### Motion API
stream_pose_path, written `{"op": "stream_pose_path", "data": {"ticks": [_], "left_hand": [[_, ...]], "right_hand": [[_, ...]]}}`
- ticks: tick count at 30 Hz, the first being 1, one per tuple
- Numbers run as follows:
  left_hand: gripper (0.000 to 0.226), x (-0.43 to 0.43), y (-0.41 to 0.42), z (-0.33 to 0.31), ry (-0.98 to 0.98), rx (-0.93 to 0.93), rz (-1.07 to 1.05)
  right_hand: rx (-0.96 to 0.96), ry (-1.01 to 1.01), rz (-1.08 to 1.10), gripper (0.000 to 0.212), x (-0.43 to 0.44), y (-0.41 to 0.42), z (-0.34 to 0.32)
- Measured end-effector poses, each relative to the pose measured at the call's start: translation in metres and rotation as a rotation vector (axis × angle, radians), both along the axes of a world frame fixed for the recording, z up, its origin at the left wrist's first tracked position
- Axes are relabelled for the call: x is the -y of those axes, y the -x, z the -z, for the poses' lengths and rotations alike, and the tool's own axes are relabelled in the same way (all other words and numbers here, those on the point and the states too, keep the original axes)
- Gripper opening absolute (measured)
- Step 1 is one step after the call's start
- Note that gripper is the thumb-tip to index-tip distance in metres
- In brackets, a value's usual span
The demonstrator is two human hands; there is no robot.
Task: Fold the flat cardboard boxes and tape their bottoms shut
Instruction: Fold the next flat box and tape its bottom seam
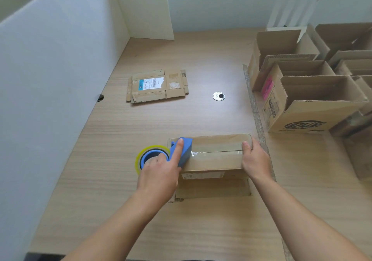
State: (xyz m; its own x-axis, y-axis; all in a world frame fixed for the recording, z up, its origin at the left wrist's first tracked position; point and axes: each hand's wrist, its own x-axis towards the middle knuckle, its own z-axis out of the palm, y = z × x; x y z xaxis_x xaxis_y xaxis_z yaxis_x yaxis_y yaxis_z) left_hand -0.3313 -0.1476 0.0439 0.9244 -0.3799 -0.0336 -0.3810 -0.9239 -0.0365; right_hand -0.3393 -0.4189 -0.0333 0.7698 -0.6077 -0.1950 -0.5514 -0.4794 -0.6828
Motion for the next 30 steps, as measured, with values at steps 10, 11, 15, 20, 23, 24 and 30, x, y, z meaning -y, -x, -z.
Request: {"op": "stream_pose_path", "data": {"ticks": [10,11,15,20,23,24,30], "left_hand": [[0.072,-0.009,-0.006,-0.005,-0.023,-0.073,-0.172],[0.072,-0.01,-0.008,-0.007,-0.014,-0.068,-0.196],[0.076,0.014,-0.005,-0.01,0.028,-0.056,-0.148],[0.074,0.037,0.001,0.0,-0.036,-0.123,-0.078],[0.073,0.014,-0.006,-0.002,-0.044,-0.138,-0.127],[0.073,0.009,-0.005,-0.003,-0.054,-0.123,-0.128],[0.072,-0.006,-0.001,-0.003,-0.099,-0.085,-0.172]], "right_hand": [[-0.009,-0.007,0.019,0.049,-0.002,0.002,0.003],[-0.009,-0.004,0.028,0.049,-0.003,0.002,0.003],[-0.025,-0.004,0.051,0.048,-0.008,0.001,0.005],[-0.016,-0.027,0.038,0.049,-0.004,0.0,0.006],[-0.03,-0.023,0.026,0.049,-0.002,0.001,0.006],[-0.029,-0.029,0.021,0.048,-0.003,0.001,0.006],[-0.041,-0.043,0.012,0.048,-0.006,0.0,0.002]]}}
